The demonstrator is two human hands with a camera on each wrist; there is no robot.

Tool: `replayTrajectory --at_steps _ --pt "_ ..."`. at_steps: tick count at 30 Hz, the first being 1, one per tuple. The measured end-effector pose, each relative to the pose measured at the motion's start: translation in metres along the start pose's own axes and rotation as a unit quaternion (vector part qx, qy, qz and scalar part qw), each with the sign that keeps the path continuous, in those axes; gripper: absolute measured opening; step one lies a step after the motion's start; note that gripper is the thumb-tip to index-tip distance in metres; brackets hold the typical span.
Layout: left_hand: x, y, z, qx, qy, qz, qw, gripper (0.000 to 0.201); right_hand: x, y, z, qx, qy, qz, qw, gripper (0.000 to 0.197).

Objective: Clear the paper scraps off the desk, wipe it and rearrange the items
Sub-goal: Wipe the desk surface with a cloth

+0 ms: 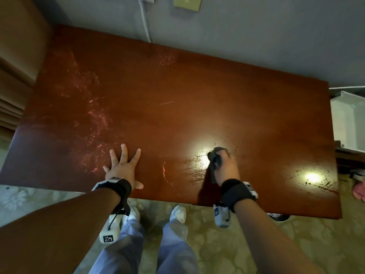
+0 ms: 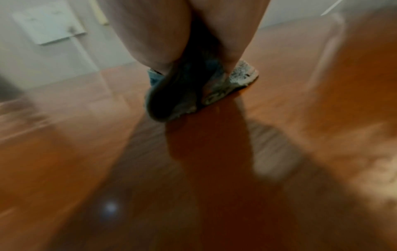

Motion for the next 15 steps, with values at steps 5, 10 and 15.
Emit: replayTrajectory --at_steps 5,10,15 --pt "0.000 -0.001 0.000 0.006 -0.004 -0.002 1.000 0.125 -0.014 0.025 0.015 0.035 0.019 -0.043 0.998 0.047" --pt "0.001 -0.001 0.001 0.008 -0.008 -0.004 1.000 0.126 -0.004 -0.006 -0.006 0.080 0.001 -0.014 0.997 0.051" --pt "0.001 -0.001 0.000 0.010 -0.010 -0.004 1.000 0.126 0.020 -0.068 -0.042 0.052 -0.035 0.069 0.996 0.051"
Point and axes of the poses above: each hand's wrist, its own x-axis away from the middle knuckle, its own z-axis out of the back of the hand, y = z × x, the point moved 7 cm from there along -x, towards the middle knuckle, and after that the axes turned 5 degrees about z, right-handed, at the moved point
